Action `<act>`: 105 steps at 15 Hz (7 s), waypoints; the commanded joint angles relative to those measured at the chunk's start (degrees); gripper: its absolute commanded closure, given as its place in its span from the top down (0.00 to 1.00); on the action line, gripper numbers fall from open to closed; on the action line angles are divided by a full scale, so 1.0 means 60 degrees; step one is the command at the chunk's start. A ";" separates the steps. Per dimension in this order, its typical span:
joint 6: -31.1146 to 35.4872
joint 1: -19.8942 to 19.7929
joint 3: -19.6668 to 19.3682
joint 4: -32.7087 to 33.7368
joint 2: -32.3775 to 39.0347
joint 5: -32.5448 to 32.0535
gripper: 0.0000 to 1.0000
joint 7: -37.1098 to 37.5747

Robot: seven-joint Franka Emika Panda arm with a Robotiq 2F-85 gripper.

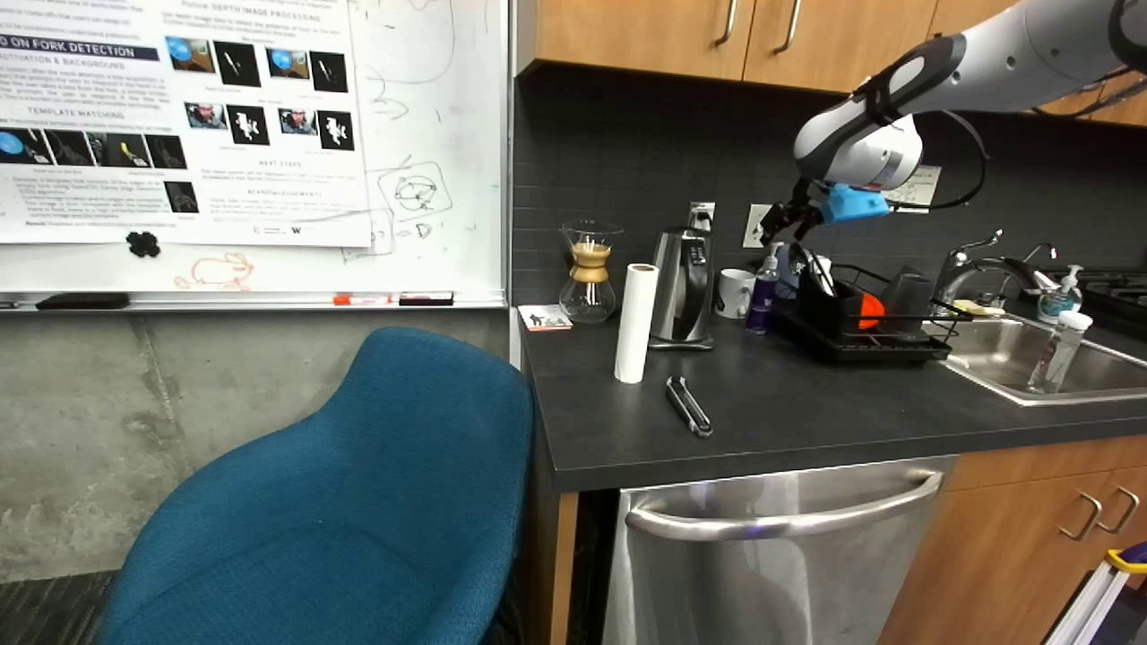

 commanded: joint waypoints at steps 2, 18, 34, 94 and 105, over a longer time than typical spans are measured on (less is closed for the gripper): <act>-0.1000 -0.0016 0.0030 0.0081 -0.0216 0.0010 1.00 0.0591; 0.2048 -0.0054 0.0446 -0.0300 0.0211 0.1389 1.00 -0.0620; 0.2159 0.0407 -0.0362 -0.0253 0.0459 0.0195 1.00 0.0536; 0.1871 0.0278 -0.0089 0.0240 0.1210 -0.1362 1.00 0.2419; 0.1963 0.0325 -0.0181 0.0347 0.1307 -0.1449 0.35 0.2689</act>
